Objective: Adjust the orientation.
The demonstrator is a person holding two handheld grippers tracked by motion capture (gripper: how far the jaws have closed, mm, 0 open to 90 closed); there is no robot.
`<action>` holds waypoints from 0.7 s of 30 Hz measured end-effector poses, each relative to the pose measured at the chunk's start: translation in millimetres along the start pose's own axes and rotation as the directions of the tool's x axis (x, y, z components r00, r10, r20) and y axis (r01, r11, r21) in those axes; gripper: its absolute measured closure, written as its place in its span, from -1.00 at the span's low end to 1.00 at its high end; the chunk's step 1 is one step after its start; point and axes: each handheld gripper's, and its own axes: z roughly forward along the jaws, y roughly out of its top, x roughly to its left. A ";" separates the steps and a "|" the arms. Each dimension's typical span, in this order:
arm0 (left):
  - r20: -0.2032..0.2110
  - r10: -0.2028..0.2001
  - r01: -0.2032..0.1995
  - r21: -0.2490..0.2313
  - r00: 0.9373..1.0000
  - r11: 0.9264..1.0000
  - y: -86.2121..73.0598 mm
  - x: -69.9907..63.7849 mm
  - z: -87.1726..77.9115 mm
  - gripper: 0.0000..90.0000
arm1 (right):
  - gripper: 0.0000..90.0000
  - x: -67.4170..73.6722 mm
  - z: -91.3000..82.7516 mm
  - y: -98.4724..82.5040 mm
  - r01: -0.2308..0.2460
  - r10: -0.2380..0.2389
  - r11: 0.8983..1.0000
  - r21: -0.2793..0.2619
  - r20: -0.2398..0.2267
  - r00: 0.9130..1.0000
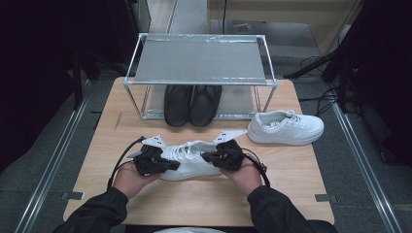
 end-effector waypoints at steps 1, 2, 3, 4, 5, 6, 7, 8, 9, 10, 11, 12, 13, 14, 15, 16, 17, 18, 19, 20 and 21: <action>0.000 0.001 -0.001 0.001 1.000 1.000 0.5 0.5 0.2 1.00 | 1.00 2.5 -0.6 -0.3 0.018 -0.018 1.000 0.004 0.006 1.000; -0.001 0.002 -0.002 0.004 1.000 1.000 0.9 0.6 0.2 1.00 | 1.00 4.8 -1.0 -0.6 0.034 -0.034 0.999 0.003 0.016 0.999; 0.002 0.005 -0.005 0.008 1.000 1.000 1.4 1.2 0.5 1.00 | 1.00 5.9 -1.2 -0.7 0.044 -0.044 0.999 0.003 0.021 0.999; 0.002 0.007 -0.007 0.010 1.000 1.000 1.8 1.4 0.6 1.00 | 1.00 6.8 -1.4 -1.0 0.040 -0.040 0.999 0.003 0.025 0.999; 0.006 0.008 -0.008 0.013 1.000 1.000 2.3 2.0 0.7 1.00 | 1.00 6.5 -1.6 -1.2 0.035 -0.035 0.999 0.003 0.022 0.999; 0.007 0.005 -0.005 0.012 1.000 1.000 2.6 2.1 1.0 1.00 | 1.00 5.7 -1.6 -1.9 0.025 -0.025 1.000 -0.002 0.015 1.000; -0.001 0.010 -0.010 0.011 1.000 1.000 3.0 2.4 1.0 1.00 | 1.00 5.6 -1.8 -2.4 0.014 -0.014 1.000 -0.003 0.009 1.000; -0.005 0.015 -0.015 0.012 1.000 1.000 3.3 2.9 0.7 1.00 | 1.00 5.9 -1.8 -3.0 0.012 -0.012 1.000 -0.005 0.005 1.000; -0.008 0.015 -0.015 0.010 1.000 1.000 3.9 4.3 0.6 1.00 | 1.00 6.7 -1.8 -3.4 0.007 -0.007 1.000 -0.004 0.001 1.000; -0.010 0.012 -0.012 0.008 1.000 1.000 4.3 5.3 0.6 1.00 | 1.00 8.5 -1.1 -4.3 0.005 -0.005 1.000 -0.003 -0.012 1.000; -0.006 0.005 -0.005 0.009 1.000 1.000 4.9 6.8 0.7 1.00 | 1.00 10.3 -1.0 -4.7 0.000 0.000 1.000 -0.004 -0.016 1.000; 0.004 0.004 -0.004 0.010 1.000 1.000 5.2 8.2 1.0 1.00 | 1.00 12.9 -0.8 -4.9 -0.003 0.002 1.000 -0.005 -0.009 1.000; 0.004 0.005 -0.005 0.009 1.000 1.000 5.6 8.4 1.5 1.00 | 1.00 14.4 -1.0 -5.3 -0.001 0.001 1.000 -0.004 -0.005 1.000; 0.000 0.012 -0.012 0.013 1.000 1.000 6.0 8.3 1.7 1.00 | 1.00 15.7 -1.4 -5.7 -0.010 0.010 1.000 -0.003 0.002 1.000; -0.002 0.016 -0.016 0.017 1.000 1.000 6.6 8.1 1.8 1.00 | 1.00 16.3 -1.7 -6.0 -0.022 0.022 1.000 -0.001 0.004 1.000; 0.000 0.013 -0.013 0.015 1.000 1.000 7.0 8.3 2.2 1.00 | 1.00 17.0 -1.9 -6.1 -0.034 0.034 0.999 0.003 0.003 0.999; 0.005 0.014 -0.014 0.019 1.000 1.000 7.4 8.8 2.2 1.00 | 1.00 18.4 -2.3 -6.3 -0.044 0.044 0.999 0.007 0.005 0.999; 0.005 0.015 -0.015 0.022 1.000 1.000 7.7 9.1 2.2 1.00 | 1.00 19.7 -2.5 -6.7 -0.045 0.045 0.999 0.009 0.005 0.999; 0.006 0.019 -0.019 0.022 1.000 1.000 8.1 9.4 2.4 1.00 | 1.00 21.1 -3.0 -6.8 -0.049 0.048 0.999 0.012 0.009 0.999; 0.007 0.021 -0.021 0.022 1.000 1.000 8.5 9.7 2.5 1.00 | 1.00 22.6 -3.4 -7.2 -0.048 0.048 0.999 0.013 0.012 0.999; 0.008 0.019 -0.019 0.020 1.000 1.000 8.8 9.8 2.9 1.00 | 1.00 23.7 -4.1 -7.4 -0.048 0.048 0.999 0.015 0.013 0.999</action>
